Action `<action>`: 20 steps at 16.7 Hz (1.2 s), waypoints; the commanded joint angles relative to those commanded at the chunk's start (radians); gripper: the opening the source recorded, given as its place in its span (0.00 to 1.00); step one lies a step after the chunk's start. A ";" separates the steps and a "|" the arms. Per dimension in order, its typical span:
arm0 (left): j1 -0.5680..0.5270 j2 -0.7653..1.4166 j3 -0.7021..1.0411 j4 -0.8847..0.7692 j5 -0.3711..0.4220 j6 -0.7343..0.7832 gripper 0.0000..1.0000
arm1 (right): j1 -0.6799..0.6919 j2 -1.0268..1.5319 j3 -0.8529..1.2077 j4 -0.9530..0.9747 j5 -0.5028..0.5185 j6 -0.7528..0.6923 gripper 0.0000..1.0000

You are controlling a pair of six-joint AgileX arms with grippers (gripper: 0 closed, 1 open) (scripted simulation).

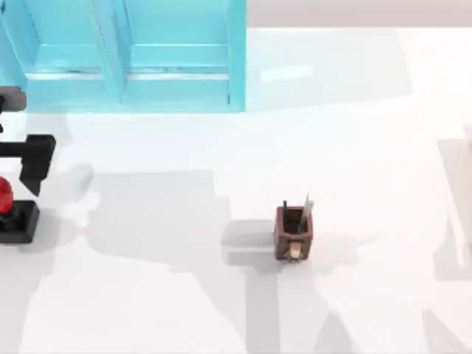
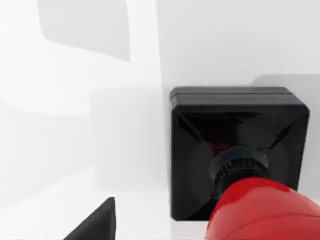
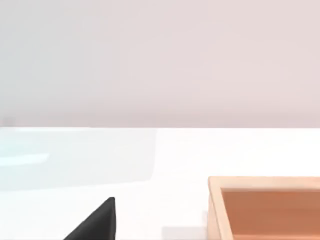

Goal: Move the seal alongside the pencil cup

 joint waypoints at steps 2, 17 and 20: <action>0.001 0.018 -0.061 0.071 0.000 0.002 1.00 | 0.000 0.000 0.000 0.000 0.000 0.000 1.00; 0.002 0.026 -0.088 0.101 0.000 0.002 0.25 | 0.000 0.000 0.000 0.000 0.000 0.000 1.00; 0.002 0.026 -0.088 0.101 0.000 0.002 0.02 | 0.000 0.000 0.000 0.000 0.000 0.000 1.00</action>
